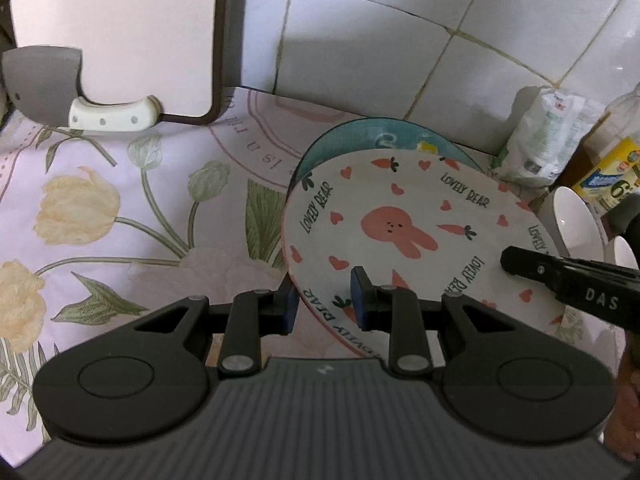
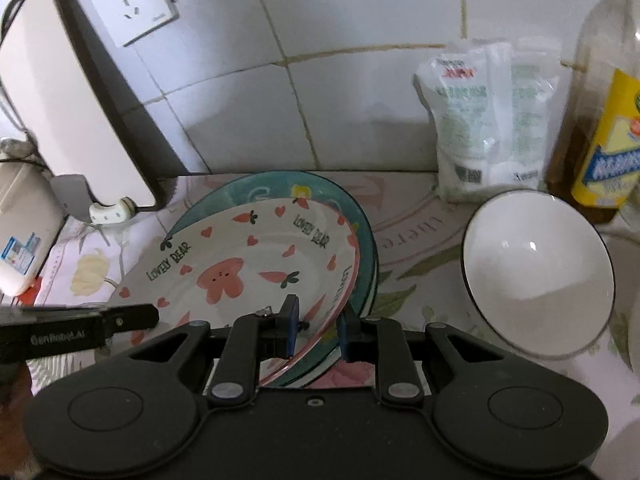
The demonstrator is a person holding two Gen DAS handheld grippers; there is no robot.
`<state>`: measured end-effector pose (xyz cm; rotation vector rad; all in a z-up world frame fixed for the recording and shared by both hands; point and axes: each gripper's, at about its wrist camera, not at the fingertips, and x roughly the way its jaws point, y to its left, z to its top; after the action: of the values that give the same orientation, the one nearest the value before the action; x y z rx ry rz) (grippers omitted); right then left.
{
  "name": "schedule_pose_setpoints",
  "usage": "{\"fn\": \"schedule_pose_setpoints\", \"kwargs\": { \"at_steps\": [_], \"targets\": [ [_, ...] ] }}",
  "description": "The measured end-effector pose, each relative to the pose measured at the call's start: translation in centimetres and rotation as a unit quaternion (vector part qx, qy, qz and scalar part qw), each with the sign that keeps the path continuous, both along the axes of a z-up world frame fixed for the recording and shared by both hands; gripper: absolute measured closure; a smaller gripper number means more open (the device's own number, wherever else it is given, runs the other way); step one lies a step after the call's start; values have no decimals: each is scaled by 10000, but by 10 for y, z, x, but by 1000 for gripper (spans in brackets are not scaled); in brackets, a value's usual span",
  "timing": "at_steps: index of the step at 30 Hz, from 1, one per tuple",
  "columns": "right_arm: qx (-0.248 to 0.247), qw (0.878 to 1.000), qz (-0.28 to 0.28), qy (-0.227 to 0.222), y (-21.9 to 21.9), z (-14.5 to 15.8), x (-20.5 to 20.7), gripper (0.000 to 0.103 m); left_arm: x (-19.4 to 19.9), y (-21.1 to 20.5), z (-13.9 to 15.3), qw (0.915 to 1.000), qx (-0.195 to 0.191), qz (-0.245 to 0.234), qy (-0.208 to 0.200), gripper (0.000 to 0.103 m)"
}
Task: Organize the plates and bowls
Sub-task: 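Lift the bunny plate with both grippers and carry it over the blue egg plate, then lower the bunny plate onto the blue egg plate and open both grippers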
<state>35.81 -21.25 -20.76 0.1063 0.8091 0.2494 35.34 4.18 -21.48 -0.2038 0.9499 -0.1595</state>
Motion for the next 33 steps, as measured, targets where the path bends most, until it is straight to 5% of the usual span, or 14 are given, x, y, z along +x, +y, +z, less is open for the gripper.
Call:
{"fn": "schedule_pose_setpoints", "kwargs": {
  "at_steps": [16,20,28,33],
  "targets": [
    [-399,9986,-221,-276,9,-9,11,73,1,0,-7,9995,-245,185,59,76],
    [-143,9985,-381,-366,3,-13,19,70,7,-5,-7,9996,-105,231,128,76],
    [-148,9990,-403,-133,3,-7,27,70,10,4,-5,9986,-126,429,269,75],
    [-76,9986,-441,286,6,-1,25,60,3,6,4,9990,-189,320,263,75]
  ]
}}
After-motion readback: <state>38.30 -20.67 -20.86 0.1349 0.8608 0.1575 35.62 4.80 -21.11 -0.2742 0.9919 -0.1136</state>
